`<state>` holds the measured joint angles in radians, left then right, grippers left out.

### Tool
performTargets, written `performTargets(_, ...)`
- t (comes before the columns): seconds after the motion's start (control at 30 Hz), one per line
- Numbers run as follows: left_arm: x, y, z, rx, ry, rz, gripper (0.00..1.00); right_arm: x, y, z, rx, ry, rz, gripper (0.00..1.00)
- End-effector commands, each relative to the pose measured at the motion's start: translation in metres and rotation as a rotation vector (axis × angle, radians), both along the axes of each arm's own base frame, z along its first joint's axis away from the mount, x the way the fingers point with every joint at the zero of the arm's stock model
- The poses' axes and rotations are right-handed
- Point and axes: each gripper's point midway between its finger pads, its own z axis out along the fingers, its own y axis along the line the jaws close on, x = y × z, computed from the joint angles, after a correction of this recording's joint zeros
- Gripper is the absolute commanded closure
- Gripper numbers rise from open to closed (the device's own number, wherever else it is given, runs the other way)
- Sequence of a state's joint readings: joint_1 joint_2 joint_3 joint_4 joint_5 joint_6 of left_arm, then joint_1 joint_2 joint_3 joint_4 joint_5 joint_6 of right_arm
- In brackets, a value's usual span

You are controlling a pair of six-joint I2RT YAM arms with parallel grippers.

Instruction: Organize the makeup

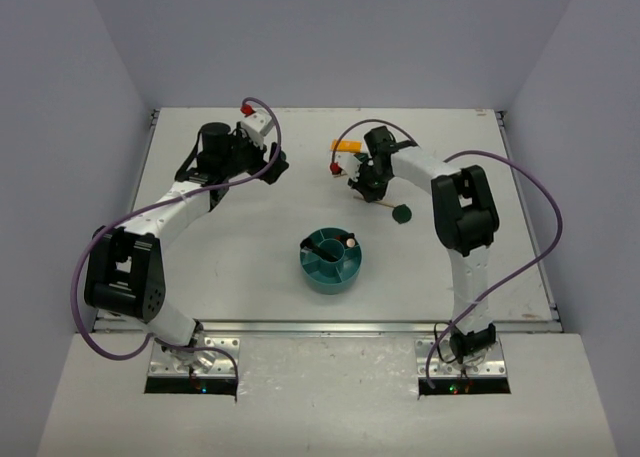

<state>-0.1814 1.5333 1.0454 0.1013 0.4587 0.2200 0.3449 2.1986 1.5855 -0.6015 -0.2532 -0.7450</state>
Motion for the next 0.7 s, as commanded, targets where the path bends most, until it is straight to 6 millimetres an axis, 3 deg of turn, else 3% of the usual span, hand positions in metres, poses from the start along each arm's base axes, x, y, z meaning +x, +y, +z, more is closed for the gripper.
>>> performTargets(0.0,0.004,0.004,0.021,-0.008,-0.078,0.002,0.29,-0.025,0.004,-0.032,-0.046,0.054,0.048,0.95)
performTargets(0.1,0.003,0.004,0.021,-0.010,-0.079,0.000,0.29,-0.011,0.018,-0.020,0.002,0.008,0.030,1.00)
performTargets(0.23,0.001,0.005,0.024,-0.008,-0.084,0.000,0.29,0.018,0.033,0.017,0.091,-0.109,-0.048,1.00)
performTargets(0.37,-0.001,0.005,0.024,-0.006,-0.087,0.003,0.29,0.049,0.050,0.076,0.229,-0.277,-0.113,1.00)
performTargets(0.6,-0.005,0.006,0.026,-0.013,-0.093,0.002,0.29,0.062,0.062,0.167,0.500,-0.436,-0.227,1.00)
performTargets(0.67,-0.006,0.005,0.026,-0.015,-0.096,-0.001,0.29,0.065,0.062,0.203,0.618,-0.495,-0.233,1.00)
